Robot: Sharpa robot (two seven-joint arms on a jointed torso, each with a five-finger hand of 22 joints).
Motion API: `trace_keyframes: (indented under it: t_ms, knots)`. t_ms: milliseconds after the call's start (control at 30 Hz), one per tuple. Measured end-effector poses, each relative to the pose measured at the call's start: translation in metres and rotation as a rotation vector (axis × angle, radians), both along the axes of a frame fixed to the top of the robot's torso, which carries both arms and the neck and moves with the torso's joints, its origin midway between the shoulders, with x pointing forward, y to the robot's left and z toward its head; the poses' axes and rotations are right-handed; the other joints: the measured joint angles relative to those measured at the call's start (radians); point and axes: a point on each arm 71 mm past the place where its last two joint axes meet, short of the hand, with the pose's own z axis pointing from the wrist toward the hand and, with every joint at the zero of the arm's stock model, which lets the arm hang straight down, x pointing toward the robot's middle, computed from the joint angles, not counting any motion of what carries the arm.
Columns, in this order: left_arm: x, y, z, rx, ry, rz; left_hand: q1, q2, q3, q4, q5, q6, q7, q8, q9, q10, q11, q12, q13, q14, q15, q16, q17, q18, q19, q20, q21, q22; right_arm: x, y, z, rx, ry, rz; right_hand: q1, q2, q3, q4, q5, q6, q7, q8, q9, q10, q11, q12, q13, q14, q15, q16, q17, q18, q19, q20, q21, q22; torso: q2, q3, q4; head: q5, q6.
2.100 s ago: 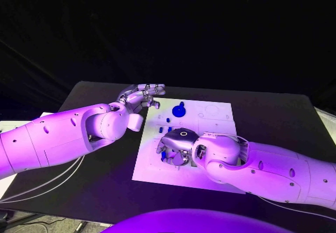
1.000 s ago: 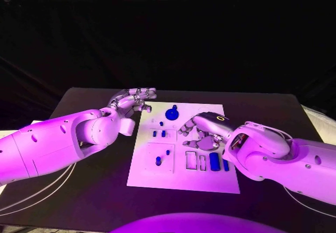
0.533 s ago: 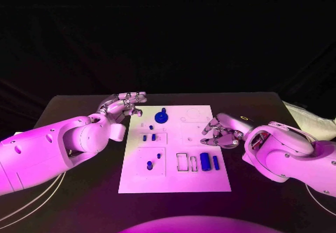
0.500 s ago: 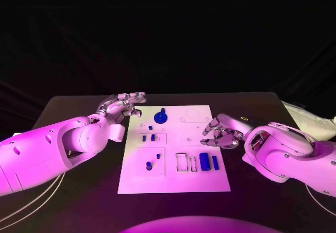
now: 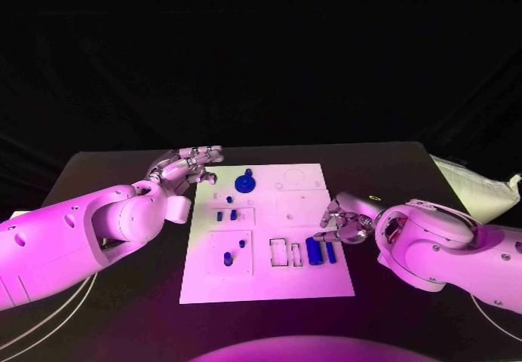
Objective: Assemble the parts on the task board
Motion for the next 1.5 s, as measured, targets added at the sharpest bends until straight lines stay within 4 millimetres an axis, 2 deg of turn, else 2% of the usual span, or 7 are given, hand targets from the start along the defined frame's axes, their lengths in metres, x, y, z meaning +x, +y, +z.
trace_keyframes:
  t_ms: [133,200,533,1000,1167,1333,1500]
  knots:
    - [0.0,0.0,-0.001,0.0,0.001,0.0,0.0,0.0,0.0,0.0,0.0,0.0,0.0,0.0,0.0,0.0,0.0,0.0,0.0,0.0,0.0,0.0,0.0,0.0,0.0,0.0,0.0,0.0,-0.002,0.003,-0.007,-0.015,0.027,0.006,0.001,0.001,-0.009,0.0,0.0,-0.003,-0.003,0.006,0.003,0.0,0.0,0.005,0.008,0.0,0.0,0.002,0.003,0.0,0.0,0.0,0.0,0.0,0.0,0.0002,0.0003,-0.002,0.0]
    - [0.0,0.001,-0.001,0.0,0.002,0.0,0.0,0.0,0.0,0.0,0.0,0.0,0.0,0.0,0.0,0.0,0.0,0.0,0.0,0.0,0.0,0.0,0.0,0.0,0.0,0.0,0.0,0.0,-0.003,0.004,-0.009,-0.023,0.035,0.008,-0.002,0.01,-0.02,0.0,-0.002,-0.003,-0.003,0.012,0.007,0.0,0.0,0.007,0.013,0.0,0.0,0.002,0.004,0.0,0.004,0.004,0.0,0.0,0.0,0.0006,-0.0002,-0.002,0.0]
    - [-0.001,0.002,-0.002,0.001,0.005,0.001,0.0,0.0,-0.004,0.004,0.0,0.0,0.0,0.0,0.0,-0.003,0.003,0.007,0.001,0.0,0.0,0.0,-0.001,0.0,0.0,0.0,-0.006,-0.002,-0.005,0.009,-0.016,-0.06,0.067,0.034,-0.019,0.027,-0.063,0.001,-0.015,-0.003,-0.003,0.04,0.023,0.0,0.0,0.011,0.035,0.0,0.0,0.006,0.006,0.0,0.003,0.004,0.004,0.0,0.001,0.0,-0.0008,0.0,-0.003]
    - [-0.001,0.003,-0.003,0.002,0.007,0.001,0.0,0.0,-0.004,0.004,0.0,0.0,0.0,0.0,0.0,-0.003,0.003,0.007,0.001,0.0,0.0,0.0,-0.001,0.0,0.0,0.0,-0.006,-0.002,-0.006,0.016,-0.027,-0.087,0.097,0.061,-0.024,0.032,-0.072,-0.003,-0.02,-0.004,-0.004,0.05,0.03,0.0,0.0,0.011,0.043,0.0,0.0,0.006,0.006,0.0,0.003,0.004,0.004,0.0,0.001,-0.0001,-0.0001,0.001,-0.006]
    - [-0.001,0.004,-0.003,0.002,0.007,0.001,0.0,0.0,-0.004,0.004,0.0,0.0,0.0,0.0,0.0,-0.003,0.003,0.007,0.001,0.0,0.0,0.0,-0.001,0.0,0.0,0.0,-0.006,-0.002,-0.006,0.02,-0.031,-0.09,0.103,0.068,0.01,0.065,-0.076,-0.007,-0.033,-0.007,-0.007,0.062,0.042,0.004,-0.004,0.011,0.055,0.0,0.0,0.006,0.006,0.0,0.003,0.004,0.004,0.0,0.001,-0.0001,-0.0002,0.001,-0.006]
    - [-0.002,0.004,-0.003,0.002,0.008,0.001,0.0,0.0,-0.004,0.004,0.0,0.0,0.0,0.0,0.0,-0.003,0.003,0.007,0.001,0.0,0.0,0.0,-0.001,0.0,0.0,0.0,-0.006,-0.002,-0.004,0.022,-0.033,-0.089,0.098,0.067,0.024,0.071,-0.076,-0.007,-0.032,-0.008,-0.011,0.074,0.048,0.004,-0.004,0.011,0.059,0.0,0.0,0.006,0.006,0.0,0.003,0.004,0.004,-0.001,0.001,-0.0001,-0.0004,0.001,-0.007]
    - [-0.002,0.004,-0.003,0.002,0.008,0.001,0.0,0.0,-0.004,0.004,0.0,0.0,0.0,0.0,0.0,-0.003,0.003,0.007,0.001,0.0,0.0,0.0,-0.001,0.0,0.0,0.0,-0.006,-0.002,-0.002,0.023,-0.033,-0.086,0.09,0.063,0.038,0.084,-0.081,-0.011,-0.005,-0.009,-0.012,0.079,0.052,0.01,-0.009,0.011,0.071,0.0,0.0,0.006,0.006,0.001,0.007,0.0,0.004,-0.001,0.001,-0.0007,-0.0002,0.0,-0.008]
